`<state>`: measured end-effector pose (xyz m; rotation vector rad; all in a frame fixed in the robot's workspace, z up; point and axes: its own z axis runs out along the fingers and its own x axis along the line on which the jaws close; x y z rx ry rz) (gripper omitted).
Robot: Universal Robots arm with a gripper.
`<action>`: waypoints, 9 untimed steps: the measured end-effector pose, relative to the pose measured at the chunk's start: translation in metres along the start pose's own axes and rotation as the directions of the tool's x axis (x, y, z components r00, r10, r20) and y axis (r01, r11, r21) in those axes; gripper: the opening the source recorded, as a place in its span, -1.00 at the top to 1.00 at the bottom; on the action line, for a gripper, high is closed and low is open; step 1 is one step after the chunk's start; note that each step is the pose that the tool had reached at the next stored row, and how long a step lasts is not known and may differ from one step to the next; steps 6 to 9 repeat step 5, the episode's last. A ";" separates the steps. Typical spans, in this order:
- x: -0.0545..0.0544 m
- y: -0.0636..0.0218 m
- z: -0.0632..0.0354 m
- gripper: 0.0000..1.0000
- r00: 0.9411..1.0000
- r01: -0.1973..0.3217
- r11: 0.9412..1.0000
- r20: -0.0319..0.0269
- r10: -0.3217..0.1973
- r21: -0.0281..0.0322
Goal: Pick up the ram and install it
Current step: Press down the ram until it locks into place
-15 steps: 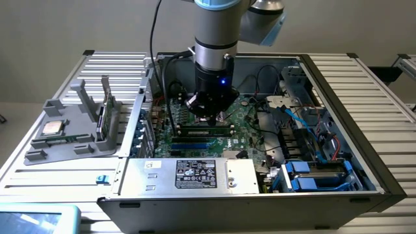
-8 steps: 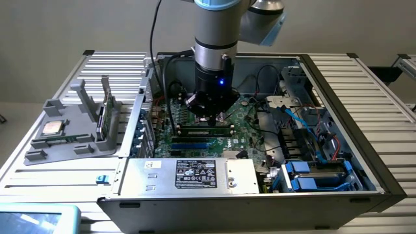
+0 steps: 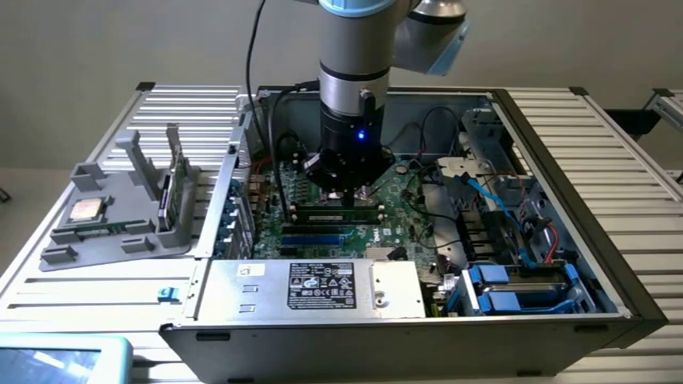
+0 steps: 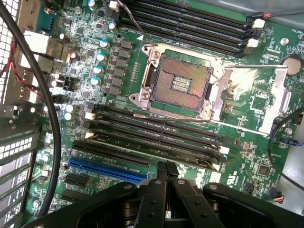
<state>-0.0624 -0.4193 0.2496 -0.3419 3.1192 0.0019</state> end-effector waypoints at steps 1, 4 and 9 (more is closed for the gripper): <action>0.000 0.0000 0.0000 0.81 1.000 0.000 1.000 0.000 0.000 0.000; 0.000 0.0000 0.0000 0.81 1.000 0.000 1.000 0.000 0.000 0.000; 0.000 0.0000 0.0000 0.81 1.000 0.000 1.000 0.000 0.000 0.000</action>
